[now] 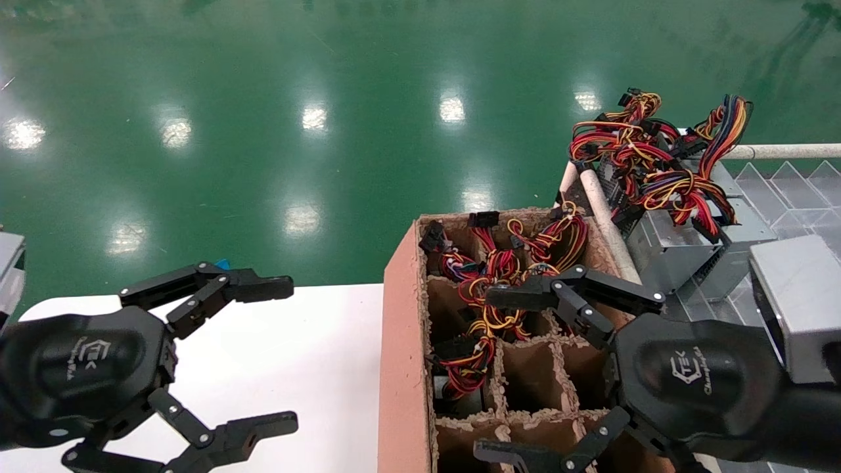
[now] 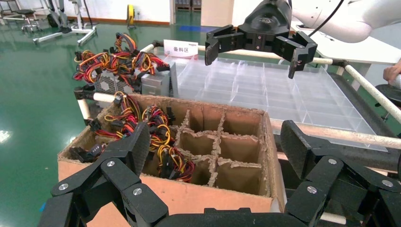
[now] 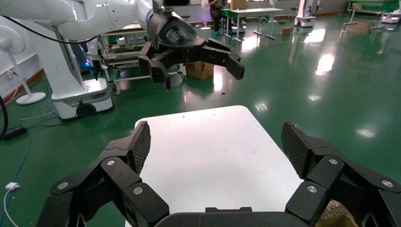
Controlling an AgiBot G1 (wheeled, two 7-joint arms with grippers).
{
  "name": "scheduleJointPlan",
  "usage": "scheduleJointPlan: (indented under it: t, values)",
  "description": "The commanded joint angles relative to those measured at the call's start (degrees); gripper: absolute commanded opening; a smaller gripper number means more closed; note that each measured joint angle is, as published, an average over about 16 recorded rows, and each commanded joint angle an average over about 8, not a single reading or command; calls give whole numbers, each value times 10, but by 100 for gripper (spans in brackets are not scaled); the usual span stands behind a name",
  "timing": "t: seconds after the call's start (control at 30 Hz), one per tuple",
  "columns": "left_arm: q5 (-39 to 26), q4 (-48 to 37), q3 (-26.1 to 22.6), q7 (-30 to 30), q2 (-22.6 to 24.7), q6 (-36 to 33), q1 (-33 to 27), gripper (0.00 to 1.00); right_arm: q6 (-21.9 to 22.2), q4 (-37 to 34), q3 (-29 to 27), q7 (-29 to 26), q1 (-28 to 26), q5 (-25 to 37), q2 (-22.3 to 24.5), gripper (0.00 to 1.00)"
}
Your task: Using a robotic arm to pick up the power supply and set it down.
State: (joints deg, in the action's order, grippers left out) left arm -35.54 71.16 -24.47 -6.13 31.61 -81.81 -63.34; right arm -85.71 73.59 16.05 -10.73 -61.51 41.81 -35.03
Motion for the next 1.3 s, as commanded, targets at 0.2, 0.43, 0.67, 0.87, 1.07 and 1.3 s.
scheduleJointPlan:
  t: [0.2,0.43,0.67,0.87,1.07,1.3]
  values:
    - [0,0,0,0,0,0,0,100,0,0,0,0,0,0,0,100]
    - [0,0,0,0,0,0,0,100,1,-1,-1,1,0,1,0,100]
    - [0,0,0,0,0,0,0,100,1,-1,-1,1,-1,1,0,100]
    - [0,0,0,0,0,0,0,100,1,-1,-1,1,-1,1,0,100]
    - [0,0,0,0,0,0,0,100,1,-1,-1,1,-1,1,0,100]
    - [0,0,0,0,0,0,0,100,1,-1,-1,1,-1,1,0,100]
